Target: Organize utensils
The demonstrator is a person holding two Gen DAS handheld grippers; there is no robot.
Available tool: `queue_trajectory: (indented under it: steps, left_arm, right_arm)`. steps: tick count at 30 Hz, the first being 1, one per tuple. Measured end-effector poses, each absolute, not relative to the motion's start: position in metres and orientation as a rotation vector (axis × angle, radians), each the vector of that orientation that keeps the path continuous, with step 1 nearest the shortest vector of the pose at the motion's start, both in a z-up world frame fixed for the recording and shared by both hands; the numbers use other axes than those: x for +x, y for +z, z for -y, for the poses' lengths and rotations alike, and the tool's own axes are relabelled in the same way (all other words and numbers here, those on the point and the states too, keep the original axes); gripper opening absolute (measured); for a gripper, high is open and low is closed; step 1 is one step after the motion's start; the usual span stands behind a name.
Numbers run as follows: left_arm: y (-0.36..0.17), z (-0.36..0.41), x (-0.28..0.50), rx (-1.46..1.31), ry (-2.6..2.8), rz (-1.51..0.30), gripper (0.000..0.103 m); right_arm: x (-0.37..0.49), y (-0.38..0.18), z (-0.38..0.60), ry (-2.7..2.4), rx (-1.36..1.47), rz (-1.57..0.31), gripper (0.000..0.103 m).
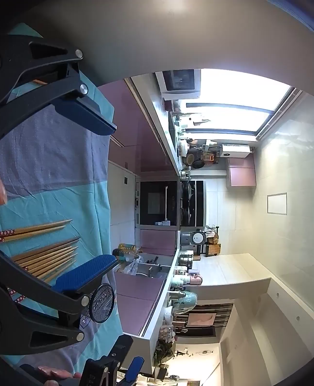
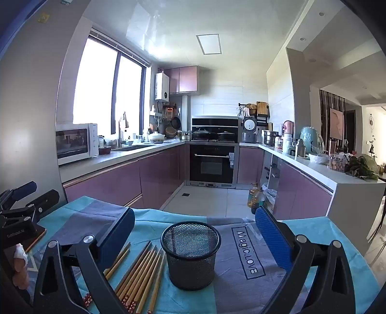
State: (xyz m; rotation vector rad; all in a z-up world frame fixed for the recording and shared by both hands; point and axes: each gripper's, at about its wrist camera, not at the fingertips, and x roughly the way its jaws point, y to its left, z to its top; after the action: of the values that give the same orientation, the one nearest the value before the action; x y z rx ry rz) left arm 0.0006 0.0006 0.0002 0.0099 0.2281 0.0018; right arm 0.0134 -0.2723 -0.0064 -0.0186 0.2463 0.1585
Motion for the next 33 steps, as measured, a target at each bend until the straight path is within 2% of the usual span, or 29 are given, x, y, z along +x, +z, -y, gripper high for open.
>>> queue_trajectory:
  steps: [12,33]
  left_arm:
    - [0.015,0.004,-0.006,0.02,-0.008,-0.195,0.097]
    - [0.006,0.004,-0.013,0.018,-0.02,-0.18,0.097]
  right_arm:
    - [0.008,-0.002,0.278,0.157,-0.01,-0.21,0.097]
    - [0.004,-0.006,0.276,0.144,0.0,-0.199,0.097]
